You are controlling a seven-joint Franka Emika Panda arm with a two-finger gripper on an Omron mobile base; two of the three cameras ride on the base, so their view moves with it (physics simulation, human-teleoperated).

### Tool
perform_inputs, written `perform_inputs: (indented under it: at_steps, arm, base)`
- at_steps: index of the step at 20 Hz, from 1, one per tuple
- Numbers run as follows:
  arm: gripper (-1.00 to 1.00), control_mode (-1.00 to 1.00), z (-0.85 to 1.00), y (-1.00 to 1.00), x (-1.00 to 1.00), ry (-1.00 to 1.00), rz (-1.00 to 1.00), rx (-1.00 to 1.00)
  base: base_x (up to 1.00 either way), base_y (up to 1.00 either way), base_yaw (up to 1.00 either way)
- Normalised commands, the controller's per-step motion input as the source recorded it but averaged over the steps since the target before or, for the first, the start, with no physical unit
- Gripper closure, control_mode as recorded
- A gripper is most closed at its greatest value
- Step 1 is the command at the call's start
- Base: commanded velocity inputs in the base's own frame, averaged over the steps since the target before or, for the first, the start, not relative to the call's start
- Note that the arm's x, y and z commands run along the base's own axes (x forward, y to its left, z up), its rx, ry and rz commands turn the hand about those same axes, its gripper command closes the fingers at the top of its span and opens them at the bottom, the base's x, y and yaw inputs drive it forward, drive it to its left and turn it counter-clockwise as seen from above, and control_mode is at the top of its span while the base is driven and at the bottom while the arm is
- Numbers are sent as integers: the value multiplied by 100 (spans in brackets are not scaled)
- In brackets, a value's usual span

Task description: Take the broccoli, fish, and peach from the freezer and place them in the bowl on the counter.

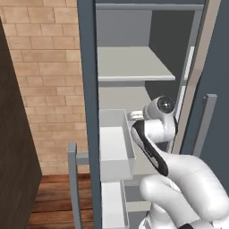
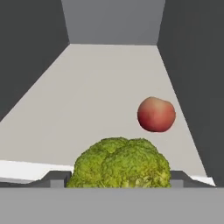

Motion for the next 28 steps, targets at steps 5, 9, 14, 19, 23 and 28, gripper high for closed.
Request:
perform_inputs:
  at_steps: [5,9,14,19,23,28]
  arm:
    - [100,-100,52,-29,-98,3,-14,0]
    - [100,-100,46,-27,-100,6,-11,3]
    - [100,-100,58,-10,-74,4,-2,3]
    - [100,-100,45,0,-56,5,15,2]
    - [100,-100,19,-4,-72,0,12,0]
    - [100,-100,1,-1,-76,0,7,0]
  base:
    - [0,0,0]
    - [0,0,0]
    - [0,0,0]
    - [0,0,0]
    - [0,0,0]
    - [0,0,0]
